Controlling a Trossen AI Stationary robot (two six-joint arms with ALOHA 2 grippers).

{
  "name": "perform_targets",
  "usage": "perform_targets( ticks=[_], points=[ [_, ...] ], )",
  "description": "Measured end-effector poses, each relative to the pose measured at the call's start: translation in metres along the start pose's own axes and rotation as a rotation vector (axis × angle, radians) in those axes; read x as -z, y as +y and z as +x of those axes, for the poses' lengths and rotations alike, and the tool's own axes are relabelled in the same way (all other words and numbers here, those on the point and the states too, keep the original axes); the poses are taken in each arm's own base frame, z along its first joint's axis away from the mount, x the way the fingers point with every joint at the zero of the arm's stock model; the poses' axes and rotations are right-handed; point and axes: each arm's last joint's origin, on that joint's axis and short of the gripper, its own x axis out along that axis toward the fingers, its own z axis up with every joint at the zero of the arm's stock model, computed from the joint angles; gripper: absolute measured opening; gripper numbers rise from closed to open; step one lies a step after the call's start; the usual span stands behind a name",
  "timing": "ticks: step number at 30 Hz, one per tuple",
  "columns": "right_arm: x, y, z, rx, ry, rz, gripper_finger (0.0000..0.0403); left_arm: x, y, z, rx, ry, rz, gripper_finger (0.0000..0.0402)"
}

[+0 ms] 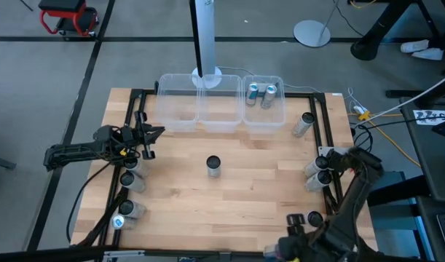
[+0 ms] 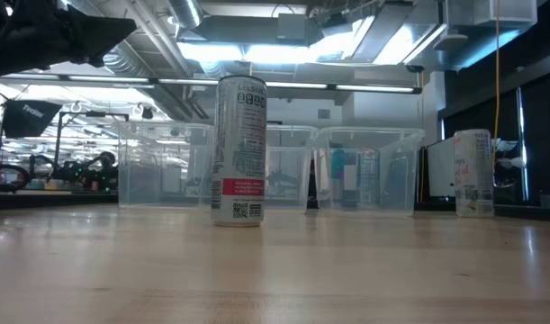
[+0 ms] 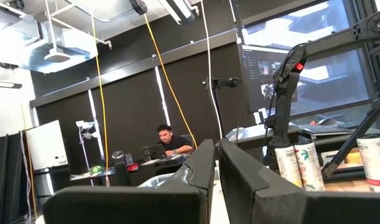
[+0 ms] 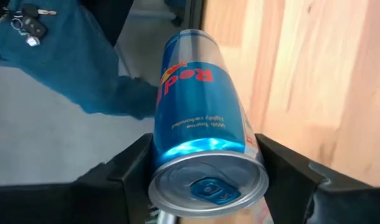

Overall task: Sort soda cans
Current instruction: Put the blue soda can into the right transparent bin

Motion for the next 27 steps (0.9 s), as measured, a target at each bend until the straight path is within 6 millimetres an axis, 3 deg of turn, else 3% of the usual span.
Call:
perform_targets(
  ticks=[11, 23, 27],
  points=[
    [-0.049, -0.055, 0.001, 0.117, -0.061, -0.308, 0.0230, 0.000, 0.000, 0.000, 0.000, 0.000, -0.001, 0.0017],
    [-0.091, -0.144, -0.003, 0.225, 0.038, -0.564, 0.0230, 0.000, 0.000, 0.000, 0.000, 0.000, -0.001, 0.0017],
    [-0.093, -0.164, -0.021, 0.236, 0.092, -0.581, 0.0230, 0.000, 0.000, 0.000, -0.001, -0.001, 0.001, 0.0017]
  ],
)
